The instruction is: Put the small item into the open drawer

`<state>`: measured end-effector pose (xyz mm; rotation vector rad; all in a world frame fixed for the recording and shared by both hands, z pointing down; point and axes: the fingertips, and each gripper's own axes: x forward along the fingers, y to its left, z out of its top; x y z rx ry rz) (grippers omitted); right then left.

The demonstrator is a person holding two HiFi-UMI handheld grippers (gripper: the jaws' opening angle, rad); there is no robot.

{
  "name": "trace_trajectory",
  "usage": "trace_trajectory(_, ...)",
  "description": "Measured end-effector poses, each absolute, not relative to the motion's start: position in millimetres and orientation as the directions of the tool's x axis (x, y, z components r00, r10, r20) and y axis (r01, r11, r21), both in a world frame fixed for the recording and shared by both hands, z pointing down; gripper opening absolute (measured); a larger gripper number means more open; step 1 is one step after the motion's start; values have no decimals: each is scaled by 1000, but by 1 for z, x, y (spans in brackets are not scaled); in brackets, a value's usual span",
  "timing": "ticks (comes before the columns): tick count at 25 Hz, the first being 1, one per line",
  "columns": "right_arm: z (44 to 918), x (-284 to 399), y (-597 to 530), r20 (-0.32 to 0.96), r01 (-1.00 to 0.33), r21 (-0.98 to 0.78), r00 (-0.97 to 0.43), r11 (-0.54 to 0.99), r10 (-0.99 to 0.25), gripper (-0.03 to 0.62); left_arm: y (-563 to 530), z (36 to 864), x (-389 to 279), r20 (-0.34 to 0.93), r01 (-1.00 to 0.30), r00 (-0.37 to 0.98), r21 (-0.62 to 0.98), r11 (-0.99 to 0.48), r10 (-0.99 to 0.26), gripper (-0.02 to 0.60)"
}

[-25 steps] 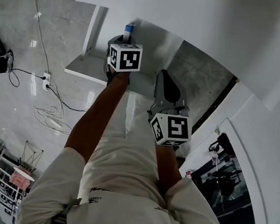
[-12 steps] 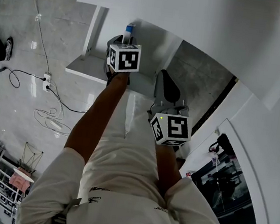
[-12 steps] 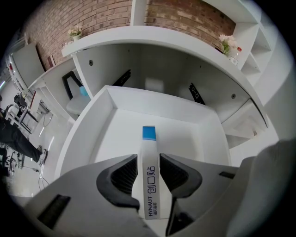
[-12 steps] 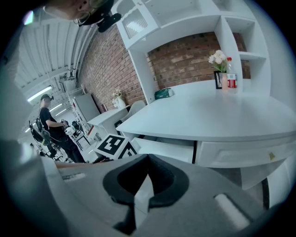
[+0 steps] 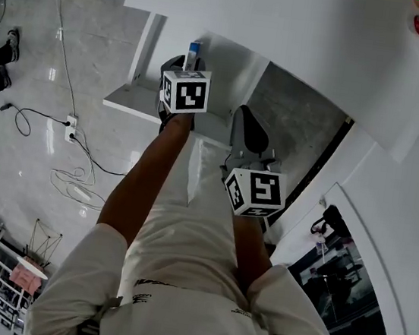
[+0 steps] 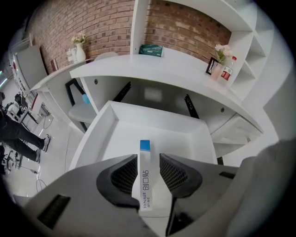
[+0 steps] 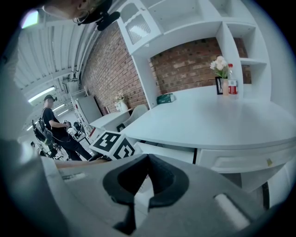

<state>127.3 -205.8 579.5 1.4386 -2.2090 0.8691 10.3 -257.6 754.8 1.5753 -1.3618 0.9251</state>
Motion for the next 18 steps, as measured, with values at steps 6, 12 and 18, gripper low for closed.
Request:
trace_trajectory(6,558,128,-203,575,-906,-287,-423,311,-701,-2,-256,724,11,898,-990,140,127,-60,-417,147)
trace_trajectory(12,531,125,-196,547,-899,-281,-437,334,-714,-2,-245,689,10,877,-988,157,143,-65,-455,146)
trace_trajectory(18,504,123,-191,518,-893,-271,-451,360,-727,-2,-233,646,11,843,-986,168,152,-74,-510,111)
